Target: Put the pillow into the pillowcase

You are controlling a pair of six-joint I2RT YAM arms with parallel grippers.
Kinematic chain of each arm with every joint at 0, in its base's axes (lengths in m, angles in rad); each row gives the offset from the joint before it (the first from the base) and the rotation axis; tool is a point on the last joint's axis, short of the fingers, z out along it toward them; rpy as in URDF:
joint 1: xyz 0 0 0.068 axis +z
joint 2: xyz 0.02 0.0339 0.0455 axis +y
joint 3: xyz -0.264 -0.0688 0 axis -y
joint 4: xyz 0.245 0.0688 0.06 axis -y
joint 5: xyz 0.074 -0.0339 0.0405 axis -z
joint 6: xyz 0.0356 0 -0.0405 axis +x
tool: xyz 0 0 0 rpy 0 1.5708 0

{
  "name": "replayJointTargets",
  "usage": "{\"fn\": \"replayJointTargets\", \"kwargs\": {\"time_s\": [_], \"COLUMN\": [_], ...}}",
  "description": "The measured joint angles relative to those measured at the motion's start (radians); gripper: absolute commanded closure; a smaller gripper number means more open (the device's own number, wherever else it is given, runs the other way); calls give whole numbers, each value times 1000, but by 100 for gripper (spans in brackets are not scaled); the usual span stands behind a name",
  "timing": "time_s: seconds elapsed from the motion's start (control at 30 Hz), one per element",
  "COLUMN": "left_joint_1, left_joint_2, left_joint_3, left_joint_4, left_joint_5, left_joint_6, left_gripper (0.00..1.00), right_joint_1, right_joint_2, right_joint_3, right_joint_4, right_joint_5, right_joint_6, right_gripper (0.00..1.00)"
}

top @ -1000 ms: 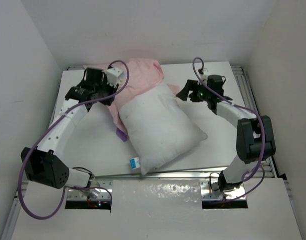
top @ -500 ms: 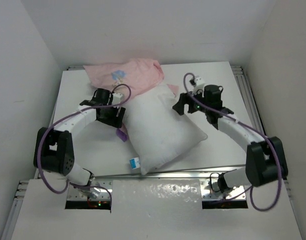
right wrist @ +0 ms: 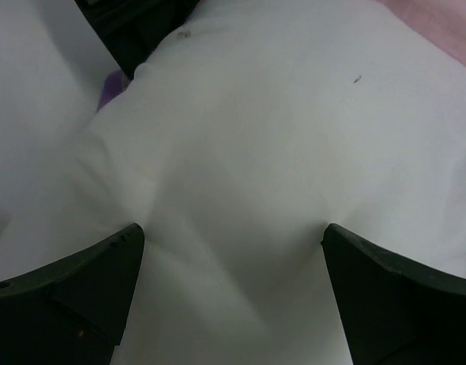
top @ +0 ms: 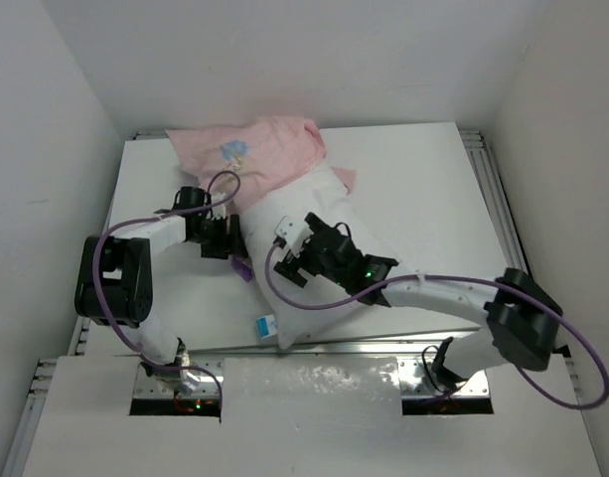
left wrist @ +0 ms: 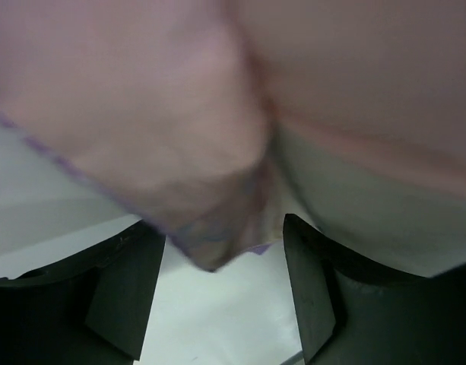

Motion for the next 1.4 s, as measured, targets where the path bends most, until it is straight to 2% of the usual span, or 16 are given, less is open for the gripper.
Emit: {"fn": "replayJointTargets", "kwargs": {"time_s": [0.1,0.13,0.2,0.23,0.3,0.33,0.4,0.43,0.47,0.5,0.53,0.7,0.8,1.03,1.2,1.4], "left_joint_1": [10,17,32,39,58,68,82,88,91,94,94,94,94,97,106,103], "left_joint_2": [0,1,6,13,35,45,60,61,60,58,55,-34,-71,-127,-184,-187], "left_joint_3": [-31,-44,-69,-77,-81,-82,-84,-87,-92,-94,-97,-82,-14,192,289,451], "left_joint_4": [58,79,117,134,160,171,183,186,191,191,188,107,23,-225,-303,-388], "left_joint_5": [70,88,117,132,155,164,179,188,198,210,219,249,263,300,276,284], "left_joint_6": [-57,-76,-111,-125,-142,-148,-153,-152,-149,-140,-130,36,167,455,529,535], "left_gripper": [56,69,86,100,100,100,100,100,100,100,100,100,100,100,100,100], "right_joint_1": [37,45,55,58,58,58,50,43,31,14,-6,-98,-127,-185,-231,-248], "right_joint_2": [90,111,153,177,231,254,302,324,346,366,384,467,478,477,470,470], "right_joint_3": [43,60,102,126,177,197,235,254,272,293,312,420,444,453,453,453], "right_joint_4": [2,3,4,3,-4,-5,-14,-23,-32,-38,-42,-55,-32,167,282,394], "right_joint_5": [57,70,89,97,107,109,103,92,72,54,38,-74,-133,-154,-151,-126], "right_joint_6": [-33,-39,-48,-52,-57,-59,-57,-50,-38,-14,-3,61,112,275,341,426], "right_gripper": [1,1,1,1,3,9,26,51,64,90,100,100,100,100,100,100]}}
